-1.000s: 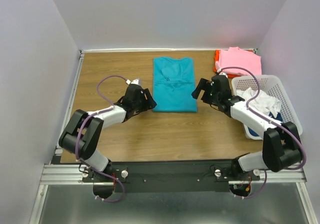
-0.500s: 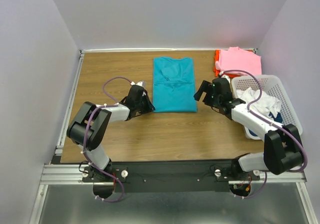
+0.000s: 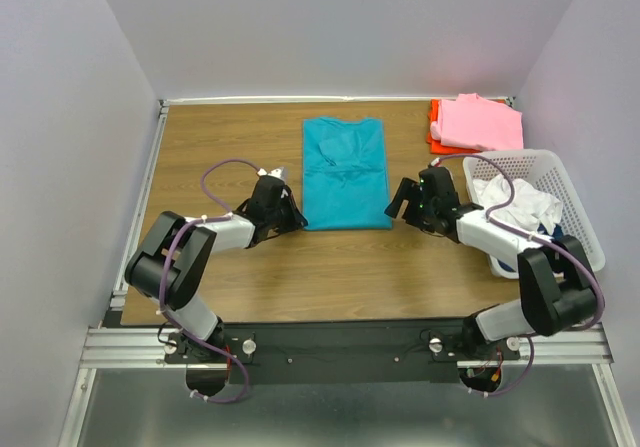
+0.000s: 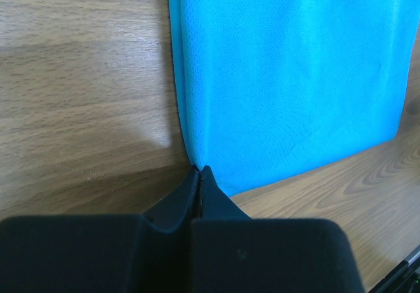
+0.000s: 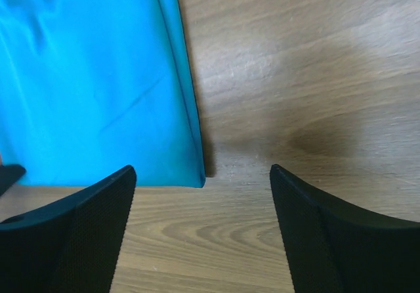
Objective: Fold and stack the t-shirts
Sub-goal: Fold the tshirt
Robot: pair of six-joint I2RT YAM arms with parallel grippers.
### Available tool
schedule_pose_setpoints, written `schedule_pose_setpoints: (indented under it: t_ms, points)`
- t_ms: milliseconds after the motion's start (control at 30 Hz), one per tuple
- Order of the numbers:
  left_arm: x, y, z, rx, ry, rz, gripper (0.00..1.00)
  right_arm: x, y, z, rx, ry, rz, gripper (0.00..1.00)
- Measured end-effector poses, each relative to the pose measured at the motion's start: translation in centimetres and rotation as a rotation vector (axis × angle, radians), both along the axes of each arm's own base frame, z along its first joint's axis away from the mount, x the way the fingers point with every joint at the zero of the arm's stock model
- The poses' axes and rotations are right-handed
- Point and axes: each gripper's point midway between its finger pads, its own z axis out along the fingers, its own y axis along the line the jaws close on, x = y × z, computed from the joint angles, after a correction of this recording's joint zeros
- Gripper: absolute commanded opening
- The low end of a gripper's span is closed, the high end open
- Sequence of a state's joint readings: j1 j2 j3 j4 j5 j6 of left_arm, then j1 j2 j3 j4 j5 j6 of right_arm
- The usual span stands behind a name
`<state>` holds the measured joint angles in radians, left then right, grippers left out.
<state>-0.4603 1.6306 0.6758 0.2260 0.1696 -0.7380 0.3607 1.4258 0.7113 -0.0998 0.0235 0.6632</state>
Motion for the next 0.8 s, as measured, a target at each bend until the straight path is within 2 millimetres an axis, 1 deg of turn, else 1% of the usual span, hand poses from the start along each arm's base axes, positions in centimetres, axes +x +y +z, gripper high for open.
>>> schedule_pose_setpoints:
  t_ms: [33, 67, 100, 133, 200, 233, 367, 400, 567, 600, 633, 667, 700, 733, 767, 800]
  points:
    - [0.0, 0.0, 0.0, 0.001, 0.000, 0.000, 0.00, -0.2, 0.2, -0.4, 0.004, 0.015, 0.009, 0.77]
    - [-0.1, 0.0, 0.1, 0.001, 0.000, 0.000, 0.00, -0.4, 0.5, -0.9, 0.016, 0.038, 0.022, 0.68]
    - [-0.1, 0.0, 0.1, 0.000, -0.001, 0.000, 0.00, -0.6, 0.7, -1.3, 0.021, 0.052, 0.029, 0.68]
    - [-0.1, 0.0, 0.1, 0.001, -0.001, 0.000, 0.00, -0.9, 1.0, -1.8, 0.033, 0.074, 0.037, 0.62]
    - [-0.2, 0.1, 0.1, 0.001, 0.001, 0.000, 0.00, -1.2, 1.3, -2.3, 0.045, 0.099, 0.053, 0.59]
    - [-0.2, 0.1, 0.1, 0.002, 0.002, 0.000, 0.00, -1.4, 1.5, -2.5, 0.054, 0.109, 0.059, 0.54]
    - [-0.2, 0.1, 0.0, 0.002, 0.004, 0.000, 0.00, -1.8, 2.0, -2.6, 0.082, 0.128, 0.076, 0.50]
    - [-0.2, 0.1, 0.0, 0.002, 0.004, 0.000, 0.00, -1.9, 2.1, -2.7, 0.088, 0.132, 0.079, 0.45]
    - [-0.4, 0.2, -0.1, 0.004, 0.007, 0.000, 0.00, -2.1, 2.4, -3.2, 0.103, 0.149, 0.084, 0.34]
    - [-0.4, 0.2, -0.1, 0.004, 0.007, 0.000, 0.00, -2.0, 2.6, -3.3, 0.109, 0.149, 0.088, 0.30]
    - [-0.4, 0.2, -0.1, 0.003, 0.007, 0.001, 0.00, -2.0, 2.8, -3.3, 0.114, 0.149, 0.091, 0.23]
    - [-0.4, 0.2, -0.1, 0.003, 0.007, 0.001, 0.00, -2.0, 2.8, -3.4, 0.115, 0.150, 0.091, 0.20]
    - [-0.4, 0.2, -0.2, 0.003, 0.007, 0.001, 0.00, -2.1, 3.1, -3.4, 0.120, 0.150, 0.099, 0.10]
    - [-0.4, 0.2, -0.1, 0.003, 0.005, 0.001, 0.00, -2.1, 3.2, -3.5, 0.124, 0.154, 0.101, 0.05]
    - [-0.4, 0.2, -0.1, 0.003, 0.005, 0.001, 0.00, -2.2, 3.3, -3.6, 0.125, 0.157, 0.106, 0.01]
    - [-0.5, 0.2, -0.1, 0.003, 0.006, 0.001, 0.00, -2.3, 3.5, -3.6, 0.128, 0.162, 0.110, 0.01]
